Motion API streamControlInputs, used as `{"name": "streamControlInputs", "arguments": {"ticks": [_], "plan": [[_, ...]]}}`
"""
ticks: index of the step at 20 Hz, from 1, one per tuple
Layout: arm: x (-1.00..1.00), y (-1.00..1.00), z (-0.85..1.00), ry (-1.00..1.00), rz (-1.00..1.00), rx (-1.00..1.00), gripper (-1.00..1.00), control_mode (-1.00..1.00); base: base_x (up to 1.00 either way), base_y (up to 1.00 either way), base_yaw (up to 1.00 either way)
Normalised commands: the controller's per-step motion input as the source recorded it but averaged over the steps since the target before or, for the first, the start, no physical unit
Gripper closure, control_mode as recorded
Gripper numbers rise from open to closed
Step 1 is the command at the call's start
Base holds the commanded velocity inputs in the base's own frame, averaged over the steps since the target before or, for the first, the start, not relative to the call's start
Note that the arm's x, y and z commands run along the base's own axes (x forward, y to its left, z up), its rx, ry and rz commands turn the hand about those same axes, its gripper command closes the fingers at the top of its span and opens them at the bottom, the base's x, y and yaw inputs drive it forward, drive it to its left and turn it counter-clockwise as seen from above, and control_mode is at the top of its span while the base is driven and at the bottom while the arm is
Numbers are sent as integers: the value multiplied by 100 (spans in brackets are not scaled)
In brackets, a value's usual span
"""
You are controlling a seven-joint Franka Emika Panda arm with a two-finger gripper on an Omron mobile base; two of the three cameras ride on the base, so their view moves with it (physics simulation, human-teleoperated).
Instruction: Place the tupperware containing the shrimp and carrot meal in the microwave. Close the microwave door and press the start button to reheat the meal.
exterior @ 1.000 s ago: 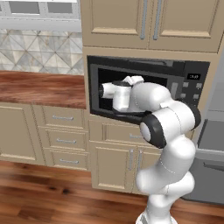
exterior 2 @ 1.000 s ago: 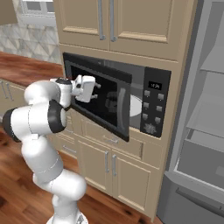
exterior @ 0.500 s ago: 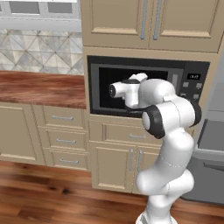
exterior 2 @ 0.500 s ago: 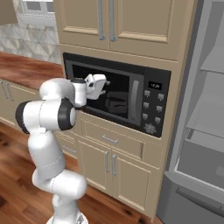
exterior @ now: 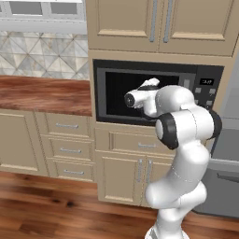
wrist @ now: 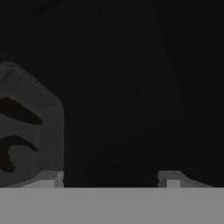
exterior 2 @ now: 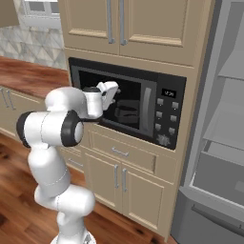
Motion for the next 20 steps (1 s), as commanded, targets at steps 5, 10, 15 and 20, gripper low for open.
{"name": "streamControlInputs", "arguments": {"ticks": [5, 10, 15, 20], "plan": [[-53, 0, 42, 0, 9, 0, -100, -100, 0, 0, 0], [-67, 14, 44, 0, 0, 7, -100, -100, 0, 0, 0], [-82, 3, 29, 0, -4, 26, -100, -100, 0, 0, 0], [-87, -1, 1, 0, -18, 43, -100, -100, 0, 0, 0]]}}
